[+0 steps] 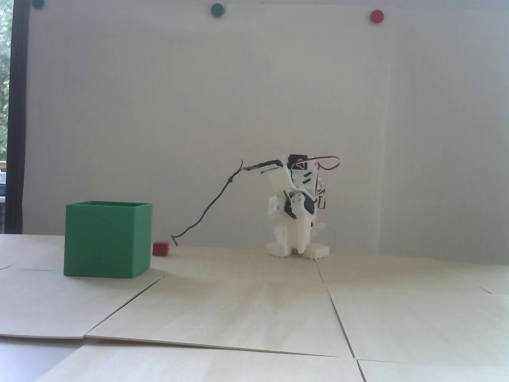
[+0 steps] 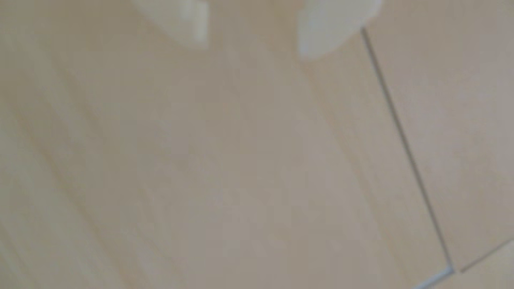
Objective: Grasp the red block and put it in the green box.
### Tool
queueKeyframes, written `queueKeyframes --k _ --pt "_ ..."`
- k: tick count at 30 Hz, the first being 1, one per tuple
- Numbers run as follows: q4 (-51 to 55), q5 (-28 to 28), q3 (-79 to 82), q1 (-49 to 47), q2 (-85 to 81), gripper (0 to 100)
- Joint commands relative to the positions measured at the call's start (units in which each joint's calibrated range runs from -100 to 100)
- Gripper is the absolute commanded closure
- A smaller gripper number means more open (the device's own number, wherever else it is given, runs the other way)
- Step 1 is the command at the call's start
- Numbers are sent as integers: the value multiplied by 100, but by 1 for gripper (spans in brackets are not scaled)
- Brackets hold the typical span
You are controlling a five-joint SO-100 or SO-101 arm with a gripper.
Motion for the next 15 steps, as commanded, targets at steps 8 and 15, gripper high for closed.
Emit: queueKeyframes --k 8,15 --pt "-1455 -56 -3322 531 3997 88" --pt "-1784 -45 -6321 1705 7092 88"
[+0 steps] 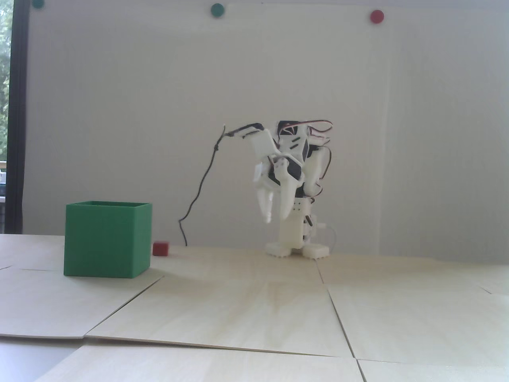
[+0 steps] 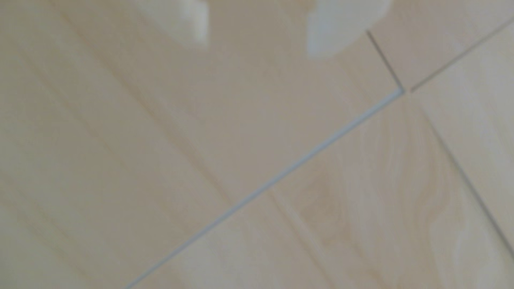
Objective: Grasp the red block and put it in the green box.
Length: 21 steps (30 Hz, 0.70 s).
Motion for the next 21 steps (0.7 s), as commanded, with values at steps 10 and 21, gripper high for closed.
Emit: queueKeyframes --k 10,21 --pt "-253 1 -5223 2234 4261 88" --pt "-303 11 -5959 2910 4632 88"
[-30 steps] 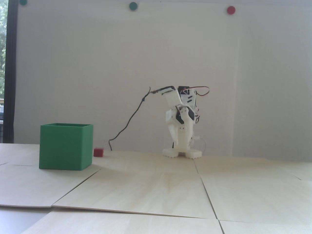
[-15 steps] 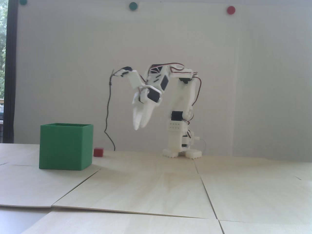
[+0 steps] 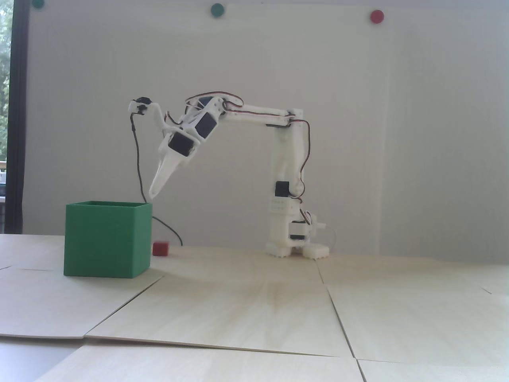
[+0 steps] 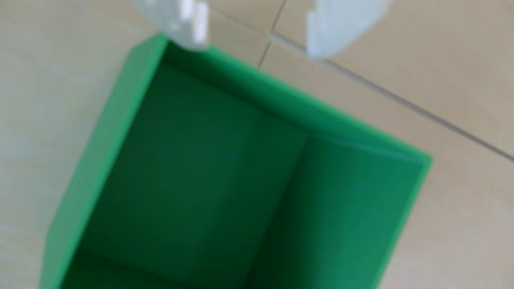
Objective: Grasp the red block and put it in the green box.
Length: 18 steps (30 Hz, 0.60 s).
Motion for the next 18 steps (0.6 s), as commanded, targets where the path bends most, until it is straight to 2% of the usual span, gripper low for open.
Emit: queueKeyframes --k 1,6,18 --pt "-237 32 -579 338 -84 88" --pt "-237 417 -579 740 -5 88" --pt "-237 433 -579 1351 247 88"
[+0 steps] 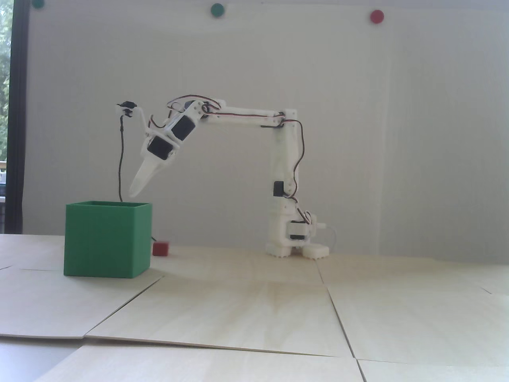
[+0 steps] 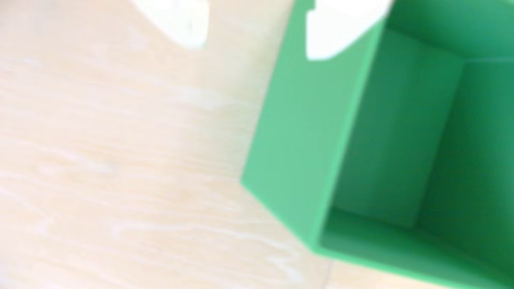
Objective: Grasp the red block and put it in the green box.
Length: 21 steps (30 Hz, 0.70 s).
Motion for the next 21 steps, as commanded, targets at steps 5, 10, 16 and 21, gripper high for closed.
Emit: queueKeyframes --k 5,10,16,21 --pt "-179 38 -516 382 247 88" --pt "-179 38 -516 333 397 87" --pt "-179 38 -490 245 405 87" --pt "-179 38 -445 237 405 87"
